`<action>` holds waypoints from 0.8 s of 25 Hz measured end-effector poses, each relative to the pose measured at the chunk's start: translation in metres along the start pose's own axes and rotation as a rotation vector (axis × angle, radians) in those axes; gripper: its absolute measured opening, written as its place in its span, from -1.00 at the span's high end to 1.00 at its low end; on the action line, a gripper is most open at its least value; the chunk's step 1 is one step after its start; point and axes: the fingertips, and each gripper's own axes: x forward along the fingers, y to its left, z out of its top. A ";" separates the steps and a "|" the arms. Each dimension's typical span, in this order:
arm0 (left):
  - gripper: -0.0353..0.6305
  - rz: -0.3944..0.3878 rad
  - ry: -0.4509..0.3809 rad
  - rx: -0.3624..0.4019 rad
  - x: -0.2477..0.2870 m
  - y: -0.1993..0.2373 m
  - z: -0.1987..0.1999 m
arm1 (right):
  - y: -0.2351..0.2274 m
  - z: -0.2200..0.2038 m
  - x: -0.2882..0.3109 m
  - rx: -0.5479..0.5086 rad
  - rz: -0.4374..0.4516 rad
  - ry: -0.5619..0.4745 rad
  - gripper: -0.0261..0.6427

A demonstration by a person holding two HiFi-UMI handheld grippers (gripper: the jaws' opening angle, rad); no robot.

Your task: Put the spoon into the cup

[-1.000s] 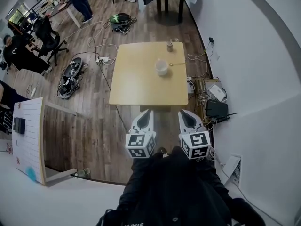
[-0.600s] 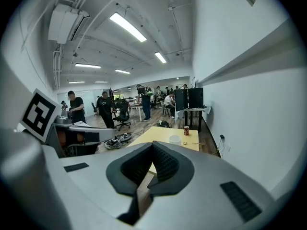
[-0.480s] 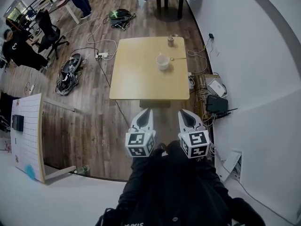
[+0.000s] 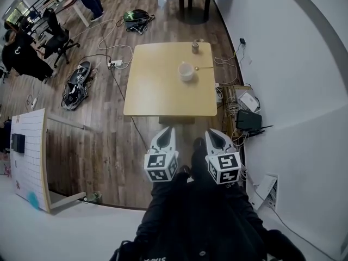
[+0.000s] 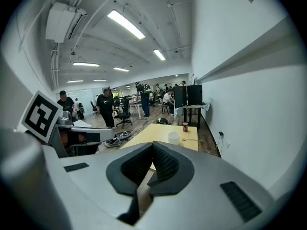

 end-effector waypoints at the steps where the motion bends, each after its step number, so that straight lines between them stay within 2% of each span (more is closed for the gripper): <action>1: 0.79 -0.002 0.005 -0.001 0.005 -0.001 -0.001 | -0.005 0.000 0.003 0.009 -0.003 0.002 0.89; 8: 0.79 0.012 0.028 0.006 0.060 0.006 0.009 | -0.041 0.012 0.051 0.029 0.021 0.009 0.88; 20: 0.79 0.012 0.029 0.037 0.208 0.015 0.079 | -0.139 0.084 0.158 0.045 0.045 -0.026 0.88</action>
